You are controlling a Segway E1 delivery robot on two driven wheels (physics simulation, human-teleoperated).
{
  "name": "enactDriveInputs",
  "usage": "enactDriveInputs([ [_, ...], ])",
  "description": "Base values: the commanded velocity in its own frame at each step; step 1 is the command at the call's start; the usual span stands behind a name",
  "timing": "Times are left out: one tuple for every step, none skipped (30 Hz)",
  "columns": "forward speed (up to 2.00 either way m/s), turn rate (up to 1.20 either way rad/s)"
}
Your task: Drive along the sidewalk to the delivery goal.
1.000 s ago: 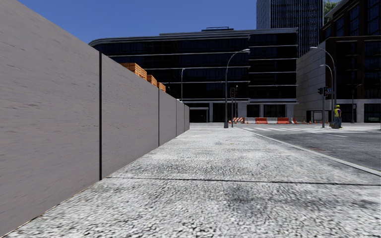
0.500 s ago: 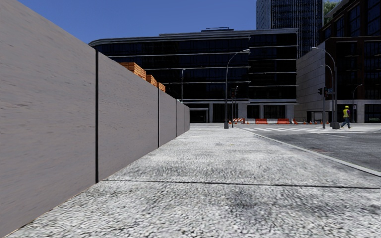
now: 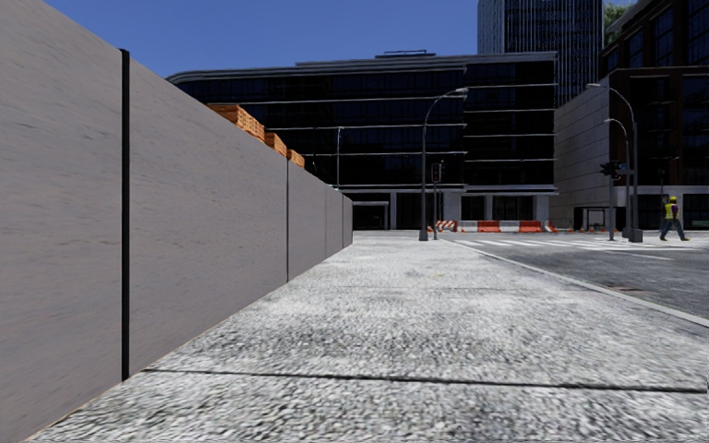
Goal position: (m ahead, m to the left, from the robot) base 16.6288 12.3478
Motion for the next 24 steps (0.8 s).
enactDriveInputs([
  [2.00, 0.00],
  [2.00, 0.00],
  [2.00, 0.00],
  [2.00, 0.00],
  [2.00, 0.00],
  [2.00, 0.00],
  [2.00, 0.00],
  [2.00, 0.00],
  [2.00, -0.01],
  [2.00, -0.06],
  [2.00, -0.09],
  [2.00, -0.09],
  [2.00, -0.13],
  [2.00, -0.20],
  [2.00, -0.22],
  [2.00, -0.22],
  [2.00, -0.22],
  [2.00, -0.22],
  [2.00, -0.23],
  [2.00, -0.23],
  [2.00, -0.23],
  [2.00, -0.23],
  [2.00, -0.23],
  [2.00, -0.23],
])
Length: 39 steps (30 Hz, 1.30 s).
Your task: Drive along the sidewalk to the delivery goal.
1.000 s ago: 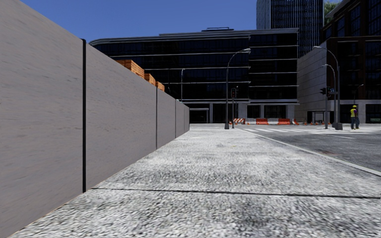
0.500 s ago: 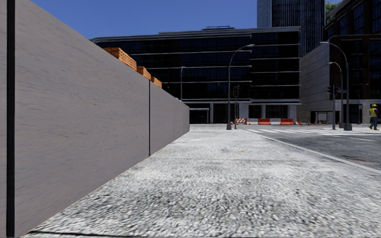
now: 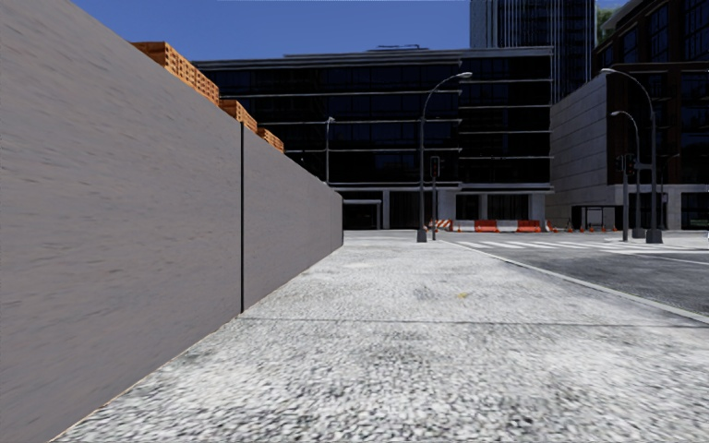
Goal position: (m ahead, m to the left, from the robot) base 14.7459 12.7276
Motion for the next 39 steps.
enactDriveInputs([
  [2.00, -0.23],
  [2.00, -0.23],
  [2.00, -0.23],
  [2.00, -0.08],
  [2.00, -0.02],
  [2.00, 0.00],
  [2.00, 0.00],
  [2.00, 0.00],
  [2.00, -0.01],
  [2.00, -0.04],
  [2.00, -0.04],
  [2.00, -0.05],
  [2.00, -0.05],
  [2.00, -0.05],
  [2.00, -0.06],
  [2.00, -0.09],
  [2.00, -0.11],
  [2.00, -0.12],
  [2.00, -0.12],
  [2.00, -0.13],
  [2.00, -0.13],
  [2.00, -0.13],
  [2.00, -0.14],
  [2.00, -0.15],
  [2.00, -0.16],
  [2.00, -0.16],
  [2.00, -0.16],
  [2.00, -0.16],
  [2.00, -0.16],
  [2.00, -0.16],
  [2.00, -0.19],
  [2.00, -0.20],
  [2.00, -0.20],
  [2.00, -0.20],
  [2.00, -0.21],
  [2.00, -0.21],
  [2.00, -0.21],
  [2.00, -0.21],
  [2.00, -0.21],
])
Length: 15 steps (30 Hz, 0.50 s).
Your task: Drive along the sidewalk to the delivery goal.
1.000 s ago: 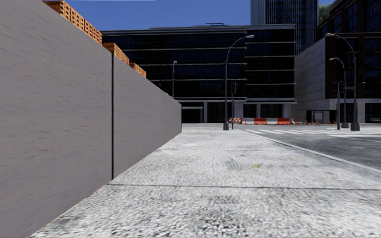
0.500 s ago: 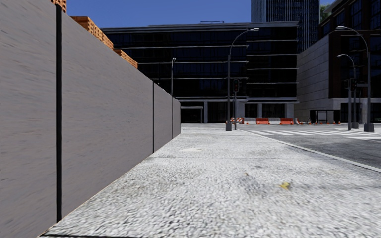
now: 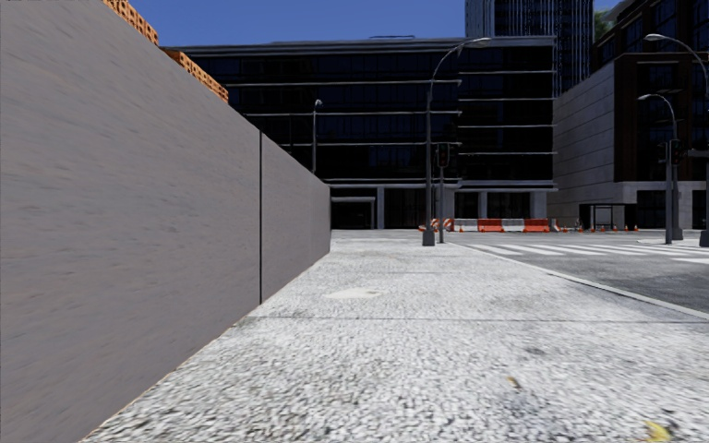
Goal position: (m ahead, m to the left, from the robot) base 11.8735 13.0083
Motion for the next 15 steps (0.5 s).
enactDriveInputs([
  [2.00, -0.21],
  [2.00, -0.21],
  [2.00, -0.21],
  [2.00, -0.21],
  [2.00, -0.22],
  [2.00, -0.28],
  [2.00, -0.28],
  [2.00, -0.36],
  [2.00, -0.39],
  [2.00, -0.39],
  [2.00, -0.39],
  [2.00, -0.39],
  [2.00, -0.39],
  [2.00, -0.39],
  [2.00, -0.39],
])
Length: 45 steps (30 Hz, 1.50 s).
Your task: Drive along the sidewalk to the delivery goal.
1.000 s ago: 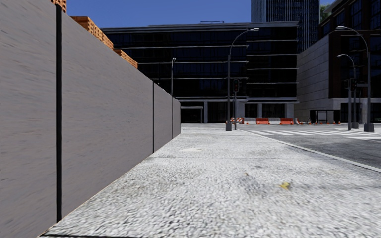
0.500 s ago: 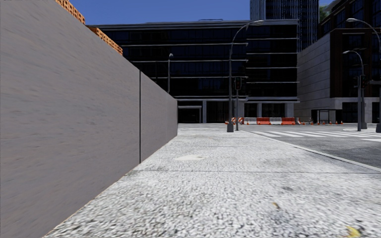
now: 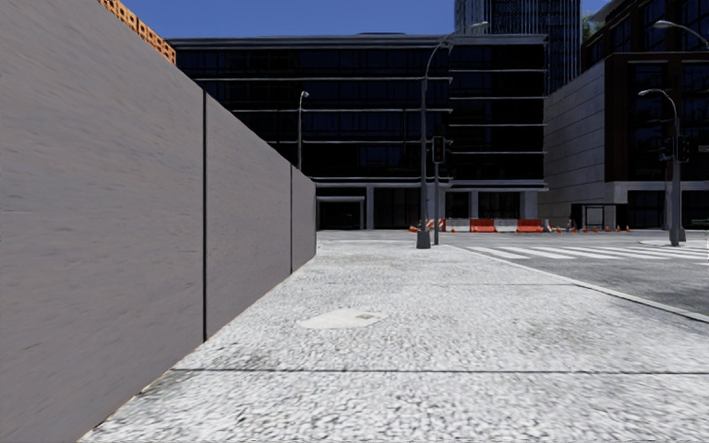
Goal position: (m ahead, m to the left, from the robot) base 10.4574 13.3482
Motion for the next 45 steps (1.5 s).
enactDriveInputs([
  [2.00, -0.29],
  [2.00, -0.25],
  [2.00, -0.23],
  [2.00, -0.23],
  [2.00, -0.23],
  [2.00, -0.25],
  [2.00, -0.29],
  [2.00, -0.33],
  [2.00, -0.33],
  [2.00, -0.34],
  [2.00, -0.34],
  [2.00, -0.34],
  [2.00, -0.25],
  [2.00, -0.01],
  [2.00, 0.00],
  [2.00, 0.00],
  [2.00, 0.00],
  [2.00, 0.00],
  [2.00, 0.00],
  [2.00, 0.00],
  [2.00, 0.00],
  [2.00, 0.00],
  [2.00, 0.00],
  [2.00, 0.00],
  [2.00, 0.00],
  [2.00, 0.00],
  [2.00, 0.00],
  [2.00, 0.00],
  [2.00, 0.00],
  [2.00, 0.00],
  [2.00, 0.00],
  [2.00, 0.00],
  [2.00, 0.00],
  [2.00, 0.00],
  [2.00, 0.00],
  [2.00, 0.00],
  [2.00, 0.00],
  [2.00, 0.00],
  [2.00, 0.00],
  [2.00, 0.00],
  [2.00, 0.00],
  [2.00, 0.00],
  [2.00, 0.00],
  [2.00, 0.00],
  [2.00, 0.00],
])
